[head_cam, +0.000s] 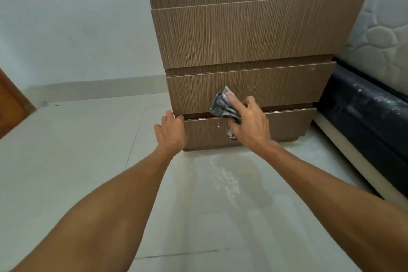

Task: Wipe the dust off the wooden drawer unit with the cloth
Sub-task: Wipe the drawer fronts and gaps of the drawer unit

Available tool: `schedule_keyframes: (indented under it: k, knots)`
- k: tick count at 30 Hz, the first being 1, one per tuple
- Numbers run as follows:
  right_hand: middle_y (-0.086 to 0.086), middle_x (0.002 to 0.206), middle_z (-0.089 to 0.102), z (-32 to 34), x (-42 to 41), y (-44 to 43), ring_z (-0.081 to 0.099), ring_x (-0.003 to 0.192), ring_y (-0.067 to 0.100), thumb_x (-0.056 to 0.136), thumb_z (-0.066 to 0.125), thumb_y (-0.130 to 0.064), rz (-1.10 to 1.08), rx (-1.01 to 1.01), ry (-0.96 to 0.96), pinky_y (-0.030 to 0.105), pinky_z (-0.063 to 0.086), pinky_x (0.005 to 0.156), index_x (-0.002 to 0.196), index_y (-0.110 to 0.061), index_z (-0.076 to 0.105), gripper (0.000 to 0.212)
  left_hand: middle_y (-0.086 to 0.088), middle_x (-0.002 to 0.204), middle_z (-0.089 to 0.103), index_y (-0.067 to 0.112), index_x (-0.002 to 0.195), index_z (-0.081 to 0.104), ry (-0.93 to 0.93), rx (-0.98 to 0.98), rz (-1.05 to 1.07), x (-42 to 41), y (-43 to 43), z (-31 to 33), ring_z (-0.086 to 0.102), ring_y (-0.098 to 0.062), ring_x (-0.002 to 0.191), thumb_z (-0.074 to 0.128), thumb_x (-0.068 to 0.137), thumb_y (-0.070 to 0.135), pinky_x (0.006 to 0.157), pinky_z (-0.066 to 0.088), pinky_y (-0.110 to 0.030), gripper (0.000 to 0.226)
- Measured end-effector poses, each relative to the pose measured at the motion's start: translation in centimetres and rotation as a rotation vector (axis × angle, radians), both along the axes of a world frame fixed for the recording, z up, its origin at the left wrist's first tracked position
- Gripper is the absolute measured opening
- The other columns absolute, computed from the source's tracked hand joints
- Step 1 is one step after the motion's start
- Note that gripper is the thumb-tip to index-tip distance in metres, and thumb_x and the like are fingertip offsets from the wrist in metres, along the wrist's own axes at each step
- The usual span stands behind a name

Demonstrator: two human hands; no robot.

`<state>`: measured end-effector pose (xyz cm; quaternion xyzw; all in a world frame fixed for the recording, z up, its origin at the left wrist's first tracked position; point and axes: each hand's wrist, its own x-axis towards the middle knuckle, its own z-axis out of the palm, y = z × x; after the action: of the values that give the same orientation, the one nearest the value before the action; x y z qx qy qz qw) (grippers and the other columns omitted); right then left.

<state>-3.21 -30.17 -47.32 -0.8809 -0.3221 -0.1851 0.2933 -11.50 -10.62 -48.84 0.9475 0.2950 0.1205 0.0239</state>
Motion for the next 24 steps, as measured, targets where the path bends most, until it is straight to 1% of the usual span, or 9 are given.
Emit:
schedule_keyframes:
  k: [2,3,7,10,12,14,17,20,24]
  knots:
    - [0.007,0.106,0.043,0.3,-0.8,1.6,0.041,0.086,0.015,0.083,0.072,-0.021,0.048,-0.063,-0.058,0.034,0.049,0.070,0.146,-0.029,0.038,0.072,-0.008,0.114,0.048,0.019,0.118,0.060,-0.017,-0.010,0.002,-0.3,0.0,-0.1,0.048,-0.026,0.108,0.059,0.091,0.012,0.089,0.040,-0.042,0.028]
    - [0.009,0.106,0.043,0.4,-1.2,2.4,0.043,0.087,0.017,0.083,0.072,-0.021,0.069,-0.093,-0.069,0.035,0.050,0.070,0.146,-0.029,0.038,0.072,-0.008,0.113,0.049,0.019,0.117,0.061,-0.028,-0.015,0.000,-0.5,-0.1,-0.2,0.048,-0.026,0.108,0.059,0.091,0.013,0.089,0.040,-0.042,0.026]
    - [0.009,0.109,0.042,0.3,-2.6,5.1,0.051,0.095,0.025,0.083,0.071,-0.019,0.160,-0.195,-0.084,0.040,0.054,0.075,0.144,-0.029,0.036,0.071,-0.008,0.113,0.050,0.017,0.112,0.061,-0.060,-0.035,0.007,-1.3,-0.5,-0.5,0.049,-0.028,0.108,0.055,0.093,0.014,0.090,0.040,-0.042,0.020]
    - [0.011,0.114,0.043,-0.4,-3.4,6.9,0.053,0.098,0.029,0.085,0.068,-0.018,0.183,-0.286,-0.037,0.042,0.052,0.079,0.145,-0.029,0.034,0.070,-0.009,0.112,0.052,0.013,0.108,0.062,-0.054,-0.015,0.026,-1.8,-0.4,-0.7,0.050,-0.028,0.104,0.055,0.092,0.013,0.087,0.042,-0.041,0.018]
    - [0.013,0.117,0.042,-1.3,-3.6,7.7,0.054,0.099,0.032,0.086,0.066,-0.016,0.160,-0.371,0.001,0.044,0.050,0.077,0.145,-0.028,0.033,0.068,-0.010,0.109,0.052,0.013,0.106,0.064,-0.066,-0.015,0.016,-1.8,-0.2,-0.5,0.050,-0.028,0.101,0.056,0.091,0.014,0.083,0.044,-0.041,0.017]
    - [0.013,0.119,0.041,-2.0,-3.6,8.0,0.054,0.098,0.034,0.087,0.064,-0.015,0.127,-0.425,-0.003,0.043,0.049,0.073,0.143,-0.025,0.034,0.065,-0.009,0.105,0.052,0.015,0.104,0.065,-0.083,-0.010,-0.002,-1.7,-0.1,-0.2,0.050,-0.028,0.099,0.057,0.090,0.016,0.080,0.044,-0.041,0.016]
    - [0.015,0.120,0.042,-2.3,-2.8,7.2,0.054,0.095,0.034,0.087,0.062,-0.015,0.061,-0.457,-0.025,0.041,0.046,0.065,0.139,-0.020,0.037,0.058,-0.009,0.108,0.054,0.017,0.104,0.067,-0.094,0.032,-0.037,-1.2,-0.6,0.1,0.051,-0.029,0.103,0.060,0.087,0.015,0.082,0.041,-0.040,0.019]
    - [0.014,0.119,0.042,-2.5,-1.2,4.9,0.055,0.094,0.034,0.085,0.064,-0.016,-0.014,-0.476,-0.019,0.038,0.042,0.061,0.138,-0.020,0.037,0.059,-0.008,0.112,0.054,0.015,0.108,0.066,-0.083,0.094,-0.116,-0.2,-2.0,-0.2,0.051,-0.028,0.106,0.060,0.085,0.013,0.085,0.039,-0.039,0.024]
    - [0.013,0.117,0.043,-2.9,1.3,0.3,0.056,0.093,0.033,0.084,0.065,-0.019,-0.107,-0.495,-0.007,0.036,0.040,0.059,0.137,-0.020,0.036,0.060,-0.007,0.111,0.056,0.015,0.116,0.064,-0.111,0.115,-0.223,1.7,-4.6,-0.7,0.053,-0.027,0.105,0.054,0.092,0.018,0.087,0.040,-0.041,0.027]
